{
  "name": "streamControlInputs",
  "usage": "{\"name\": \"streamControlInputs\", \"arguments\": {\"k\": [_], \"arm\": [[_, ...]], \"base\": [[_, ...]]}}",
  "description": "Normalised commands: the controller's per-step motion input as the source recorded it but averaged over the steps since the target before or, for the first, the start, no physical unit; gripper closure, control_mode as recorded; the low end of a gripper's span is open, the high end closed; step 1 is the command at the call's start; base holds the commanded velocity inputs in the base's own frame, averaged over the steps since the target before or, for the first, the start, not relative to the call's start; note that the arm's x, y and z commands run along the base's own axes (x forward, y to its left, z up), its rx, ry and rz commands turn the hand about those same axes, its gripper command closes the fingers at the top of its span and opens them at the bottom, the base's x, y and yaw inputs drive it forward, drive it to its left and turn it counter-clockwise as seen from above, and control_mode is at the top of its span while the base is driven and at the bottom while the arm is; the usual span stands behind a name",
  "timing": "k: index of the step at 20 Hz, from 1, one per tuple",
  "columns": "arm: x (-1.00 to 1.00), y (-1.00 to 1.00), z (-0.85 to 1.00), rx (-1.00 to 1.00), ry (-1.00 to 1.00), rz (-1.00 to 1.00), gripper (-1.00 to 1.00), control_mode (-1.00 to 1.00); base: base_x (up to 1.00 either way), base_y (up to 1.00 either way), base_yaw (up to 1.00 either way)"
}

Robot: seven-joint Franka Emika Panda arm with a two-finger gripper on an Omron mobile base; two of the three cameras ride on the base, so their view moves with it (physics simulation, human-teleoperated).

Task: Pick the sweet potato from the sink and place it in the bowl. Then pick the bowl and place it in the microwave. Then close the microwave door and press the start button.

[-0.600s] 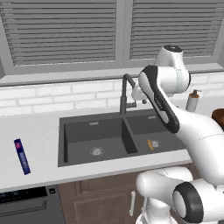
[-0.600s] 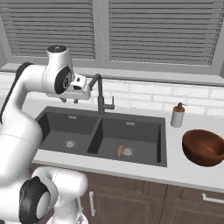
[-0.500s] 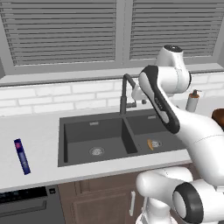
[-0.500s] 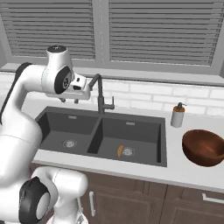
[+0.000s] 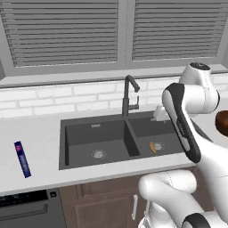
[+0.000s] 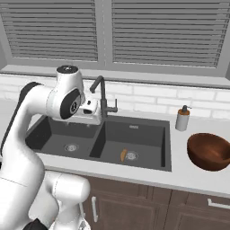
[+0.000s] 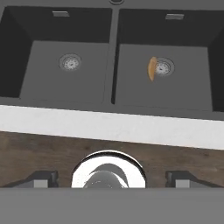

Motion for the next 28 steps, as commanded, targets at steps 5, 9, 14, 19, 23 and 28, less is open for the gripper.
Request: {"name": "streamControlInputs", "arguments": {"k": [5,9,14,19,23,28], "arm": [[0.64,-1.00,-1.00,0.05,0.46,0.00,-1.00,-1.00],[1.00,-1.00,-0.96,0.04,0.48,0.00,-1.00,-1.00],[1.00,-0.87,-0.73,0.03,0.46,0.00,-1.00,-1.00],[0.98,-0.17,-0.07,0.05,0.21,0.00,-1.00,-1.00],[0.87,0.00,-0.21,0.11,0.06,0.00,-1.00,-1.00],[0.37,0.00,-0.47,0.11,0.00,0.01,-1.00,-1.00]], "base": [[0.00,0.00,0.00],[0.00,0.00,0.00],[0.00,0.00,0.00],[0.00,0.00,0.00],[0.00,0.00,0.00],[0.00,0.00,0.00]]}}
